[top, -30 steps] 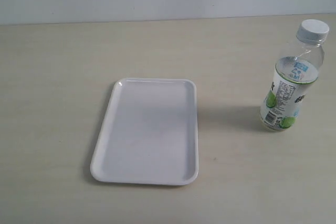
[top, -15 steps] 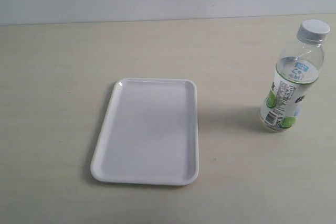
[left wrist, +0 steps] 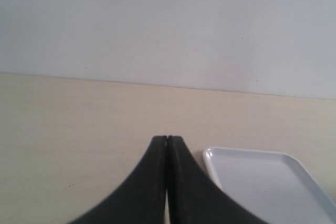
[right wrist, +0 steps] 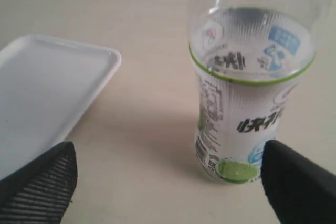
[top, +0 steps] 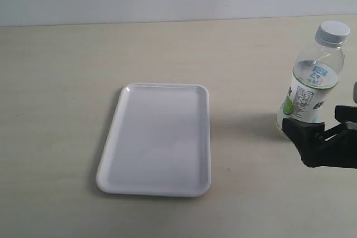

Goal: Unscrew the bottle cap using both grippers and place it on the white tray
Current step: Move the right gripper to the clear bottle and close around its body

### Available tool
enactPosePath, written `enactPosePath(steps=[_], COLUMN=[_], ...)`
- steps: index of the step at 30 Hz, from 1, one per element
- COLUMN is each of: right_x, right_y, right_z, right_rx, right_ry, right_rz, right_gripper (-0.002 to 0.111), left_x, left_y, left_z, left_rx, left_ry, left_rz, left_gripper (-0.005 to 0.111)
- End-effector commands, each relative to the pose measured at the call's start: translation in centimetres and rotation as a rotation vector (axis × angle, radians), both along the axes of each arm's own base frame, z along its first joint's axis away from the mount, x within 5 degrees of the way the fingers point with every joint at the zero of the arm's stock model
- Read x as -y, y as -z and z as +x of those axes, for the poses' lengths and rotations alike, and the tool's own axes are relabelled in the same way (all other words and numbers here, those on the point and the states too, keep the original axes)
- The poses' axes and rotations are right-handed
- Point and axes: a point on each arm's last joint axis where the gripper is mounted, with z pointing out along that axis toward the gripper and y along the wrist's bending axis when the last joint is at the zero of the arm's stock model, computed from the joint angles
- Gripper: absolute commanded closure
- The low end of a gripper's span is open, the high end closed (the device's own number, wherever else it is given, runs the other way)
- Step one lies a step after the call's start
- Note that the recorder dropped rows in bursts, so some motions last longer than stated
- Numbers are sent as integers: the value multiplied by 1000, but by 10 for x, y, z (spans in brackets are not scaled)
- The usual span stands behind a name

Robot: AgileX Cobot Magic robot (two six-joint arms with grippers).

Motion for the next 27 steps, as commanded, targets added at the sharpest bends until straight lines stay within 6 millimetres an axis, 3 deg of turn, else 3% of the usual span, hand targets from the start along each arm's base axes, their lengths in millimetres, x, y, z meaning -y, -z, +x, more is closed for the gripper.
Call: enactPosePath(steps=[1,15,27], right_x=[2,0,3], right_y=[8,19,22], right_z=[15,66,75], right_rx=[-26,2,75], right_ry=[29,-13,47], right_rz=[-26,-150,-136], right_gripper=[12,9,9], left_x=[0,0,0], left_y=[0,0,0], left_z=[0,0,0], left_rx=[7,7,7], left_ry=[4,4,4], left_rz=[1,1,1], left_gripper=[107,107,107])
